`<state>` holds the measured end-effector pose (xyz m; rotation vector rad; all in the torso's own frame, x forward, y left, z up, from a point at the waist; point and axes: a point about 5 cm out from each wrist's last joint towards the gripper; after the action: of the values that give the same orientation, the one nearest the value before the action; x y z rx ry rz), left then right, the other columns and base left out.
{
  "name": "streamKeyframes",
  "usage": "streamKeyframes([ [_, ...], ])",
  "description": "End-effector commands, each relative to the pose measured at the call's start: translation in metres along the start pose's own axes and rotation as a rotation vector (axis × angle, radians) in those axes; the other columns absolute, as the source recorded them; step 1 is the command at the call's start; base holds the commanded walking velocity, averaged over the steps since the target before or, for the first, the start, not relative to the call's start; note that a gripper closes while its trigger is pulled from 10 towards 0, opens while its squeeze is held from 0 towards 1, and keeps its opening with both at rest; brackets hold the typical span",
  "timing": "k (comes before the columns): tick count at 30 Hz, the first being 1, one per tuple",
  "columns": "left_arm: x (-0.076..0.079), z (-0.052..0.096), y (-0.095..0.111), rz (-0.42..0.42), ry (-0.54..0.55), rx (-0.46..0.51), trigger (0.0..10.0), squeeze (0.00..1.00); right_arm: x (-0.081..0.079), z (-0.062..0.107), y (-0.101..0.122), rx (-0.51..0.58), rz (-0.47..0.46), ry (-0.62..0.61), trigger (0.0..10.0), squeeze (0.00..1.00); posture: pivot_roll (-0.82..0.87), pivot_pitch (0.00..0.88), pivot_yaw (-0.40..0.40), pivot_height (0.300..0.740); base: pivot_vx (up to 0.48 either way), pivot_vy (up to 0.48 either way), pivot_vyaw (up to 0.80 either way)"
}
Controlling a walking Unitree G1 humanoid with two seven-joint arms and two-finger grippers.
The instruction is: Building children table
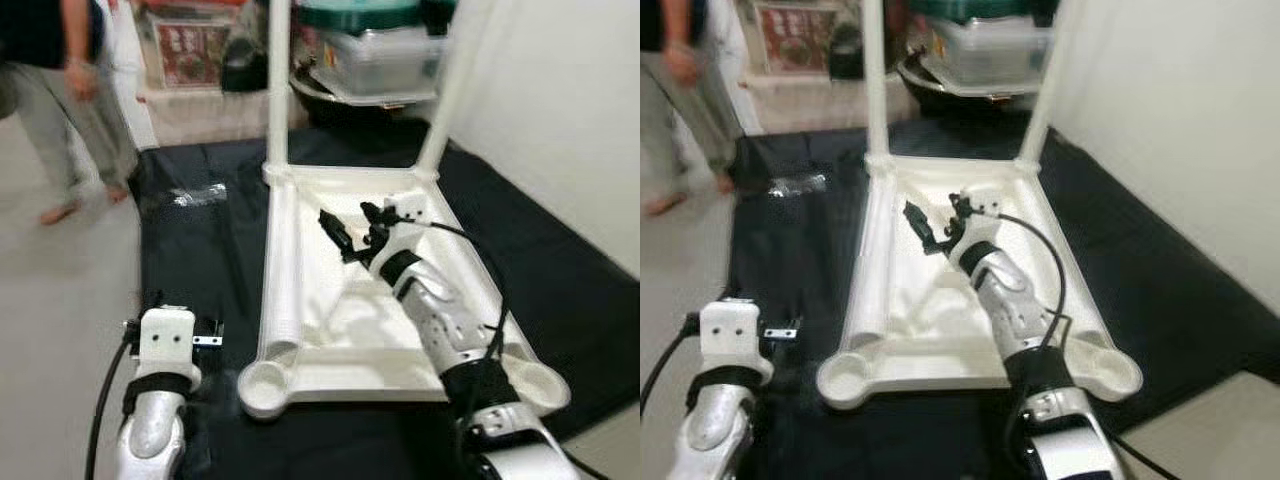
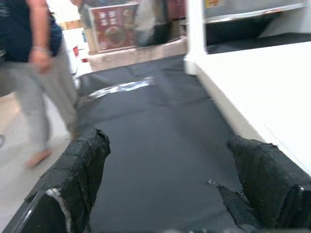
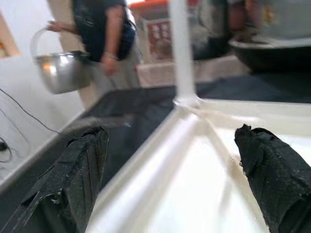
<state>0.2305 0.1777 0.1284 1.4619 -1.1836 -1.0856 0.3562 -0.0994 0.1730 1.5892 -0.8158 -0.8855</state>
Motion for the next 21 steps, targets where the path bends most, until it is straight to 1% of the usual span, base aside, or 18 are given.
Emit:
streamKeyframes([
  [1,-0.003,0.002,0.0,-0.007,0.006,0.0,10.0,0.0,-0.006,-0.003,0.0,0.0,0.0,-0.002,10.0,0.0,0.07,0.0,-0.1,0.74,0.0,-0.48,0.0],
  [2,-0.003,0.002,0.0,-0.007,0.006,0.0,10.0,0.0,-0.006,-0.003,0.0,0.0,0.0,-0.002,10.0,0.0,0.07,0.0,-0.1,0.74,0.0,-0.48,0.0],
  [3,-0.004,0.002,0.0,-0.007,0.007,0.0,10.0,0.0,-0.009,-0.006,-0.001,0.008,0.018,-0.029,10.0,0.0,0.07,0.0,-0.1,0.74,0.0,-0.48,0.0],
  [5,-0.004,0.002,0.0,-0.005,0.008,0.002,10.0,0.0,-0.011,-0.007,-0.002,0.006,0.017,-0.032,10.0,0.0,0.08,0.0,-0.099,0.74,0.0,-0.48,0.0],
  [6,-0.004,0.002,0.0,0.011,0.016,0.005,10.0,0.0,-0.013,-0.008,-0.001,0.007,0.026,-0.026,10.0,0.0,0.08,0.0,-0.095,0.74,0.0,0.0,0.0],
  [7,-0.004,0.002,0.001,0.014,0.02,0.009,10.0,0.0,-0.015,-0.008,-0.001,0.006,0.027,-0.013,10.0,0.0,0.08,0.0,-0.095,0.74,0.0,0.0,0.0],
  [10,-0.005,0.002,0.0,0.013,0.031,0.004,10.0,0.0,-0.026,-0.005,-0.001,-0.004,0.003,0.115,10.0,0.0,0.07,0.0,-0.095,0.74,0.0,0.0,0.0],
  [11,-0.005,0.002,0.0,0.013,0.031,0.004,10.0,0.0,-0.026,-0.005,-0.001,-0.004,0.003,0.115,10.0,0.0,0.07,0.0,-0.095,0.74,0.0,0.0,0.0],
  [12,-0.007,0.002,0.0,0.006,0.038,0.0,10.0,0.0,-0.03,-0.003,-0.003,-0.03,0.013,0.177,10.0,0.0,0.07,0.0,-0.094,0.74,0.0,0.0,0.0],
  [13,-0.008,0.002,-0.001,0.001,0.05,-0.002,10.0,0.0,-0.036,0.003,-0.008,-0.075,0.037,0.295,10.0,0.0,0.07,0.0,-0.092,0.74,0.0,0.0,0.0],
  [14,-0.008,0.002,-0.001,0.001,0.05,-0.002,10.0,0.0,-0.036,0.003,-0.008,-0.075,0.037,0.295,10.0,0.0,0.07,0.0,-0.092,0.74,0.0,0.0,0.0],
  [16,-0.013,0.002,-0.002,-0.019,0.092,-0.01,10.0,0.0,-0.044,0.021,-0.019,-0.17,0.092,0.52,10.0,0.0,0.07,0.0,-0.098,0.74,0.0,0.0,0.0],
  [17,-0.017,0.001,-0.003,-0.028,0.122,-0.012,10.0,0.0,-0.045,0.029,-0.023,-0.215,0.119,0.599,10.0,0.0,0.07,0.0,-0.098,0.74,0.0,0.0,0.0],
  [19,-0.027,0.001,-0.008,-0.058,0.194,-0.043,10.0,0.0,-0.043,0.04,-0.031,-0.281,0.175,0.699,10.0,0.0,0.06,0.0,-0.099,0.74,0.0,0.0,0.0],
  [20,-0.032,0.001,-0.01,-0.063,0.23,-0.057,10.0,0.0,-0.043,0.043,-0.034,-0.304,0.193,0.726,10.0,0.0,0.06,0.0,-0.103,0.74,0.0,0.0,0.0],
  [21,-0.032,0.001,-0.01,-0.063,0.23,-0.057,10.0,0.0,-0.043,0.043,-0.034,-0.304,0.193,0.726,10.0,0.0,0.06,0.0,-0.103,0.74,0.0,0.0,0.0],
])
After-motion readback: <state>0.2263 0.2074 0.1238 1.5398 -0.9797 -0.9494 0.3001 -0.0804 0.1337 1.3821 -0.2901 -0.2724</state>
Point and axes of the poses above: a point about 5 cm out from each wrist's last joint towards the gripper, its own z axis pointing back from the gripper into the wrist, its own y axis along the axis of the wrist's last joint, x = y × z, and after that the axes turned 4 degrees about z, right-handed
